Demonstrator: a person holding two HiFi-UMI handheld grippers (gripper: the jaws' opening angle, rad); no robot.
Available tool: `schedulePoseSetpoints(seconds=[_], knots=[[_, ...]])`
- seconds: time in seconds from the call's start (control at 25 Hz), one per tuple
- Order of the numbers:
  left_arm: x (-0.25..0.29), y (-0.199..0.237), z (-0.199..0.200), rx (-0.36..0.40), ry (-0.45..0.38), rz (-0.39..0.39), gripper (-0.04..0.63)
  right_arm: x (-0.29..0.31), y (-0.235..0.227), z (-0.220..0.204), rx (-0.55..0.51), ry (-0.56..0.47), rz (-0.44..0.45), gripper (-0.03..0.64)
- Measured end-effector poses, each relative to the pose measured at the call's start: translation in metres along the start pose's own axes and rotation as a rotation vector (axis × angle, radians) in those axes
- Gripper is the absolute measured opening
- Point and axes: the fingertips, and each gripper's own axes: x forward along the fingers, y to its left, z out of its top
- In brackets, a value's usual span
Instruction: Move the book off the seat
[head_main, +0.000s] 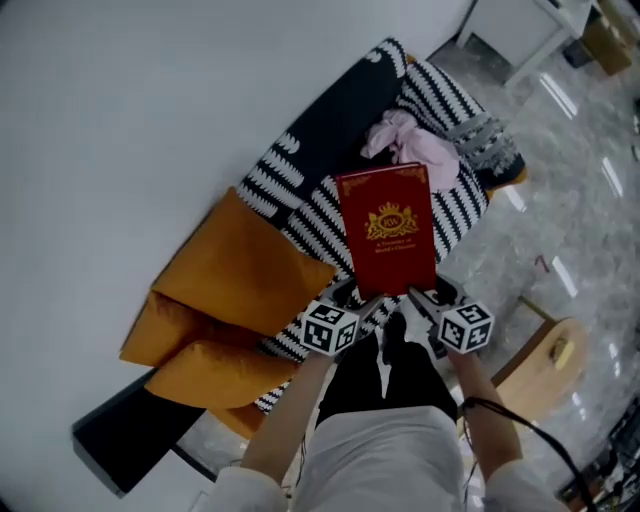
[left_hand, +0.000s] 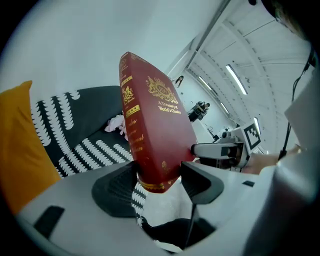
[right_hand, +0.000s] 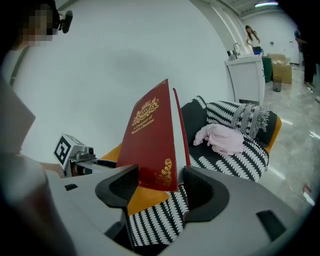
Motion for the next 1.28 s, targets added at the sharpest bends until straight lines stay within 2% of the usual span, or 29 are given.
schedulePoseSetpoints(seconds=[0.2, 0.4, 0.56, 0.68, 1.0, 1.08, 1.2, 1.28], knots=[[-0.028, -0.012, 0.012, 0.042, 0.003, -0.03, 0.268, -0.017, 0.026, 0.008, 0.042, -0.05, -0.028, 0.301], [-0.052, -0.036, 0.031, 0.103, 0.012, -0.062, 0.268, -0.046, 0.048, 0.026, 0.037, -0.096, -0.064, 0.301], [-0.076, -0.086, 0.041, 0.165, 0.004, -0.082, 0.268, -0.1, 0.067, 0.036, 0.05, -0.162, -0.078, 0.301], [-0.077, -0.125, 0.05, 0.215, 0.002, -0.102, 0.268, -0.14, 0.063, 0.042, 0.066, -0.22, -0.103, 0.301], [-0.064, -0.103, 0.045, 0.278, 0.072, -0.23, 0.27, -0.127, 0.065, 0.025, 0.104, -0.277, -0.233, 0.301], [-0.065, -0.13, 0.038, 0.309, 0.082, -0.247, 0.268, -0.155, 0.064, 0.018, 0.111, -0.304, -0.251, 0.301], [-0.065, -0.198, 0.026, 0.365, 0.088, -0.258, 0.268, -0.224, 0.057, 0.004, 0.13, -0.368, -0.262, 0.301], [-0.062, -0.223, 0.016, 0.394, 0.096, -0.268, 0.27, -0.248, 0.053, -0.008, 0.147, -0.4, -0.271, 0.301]])
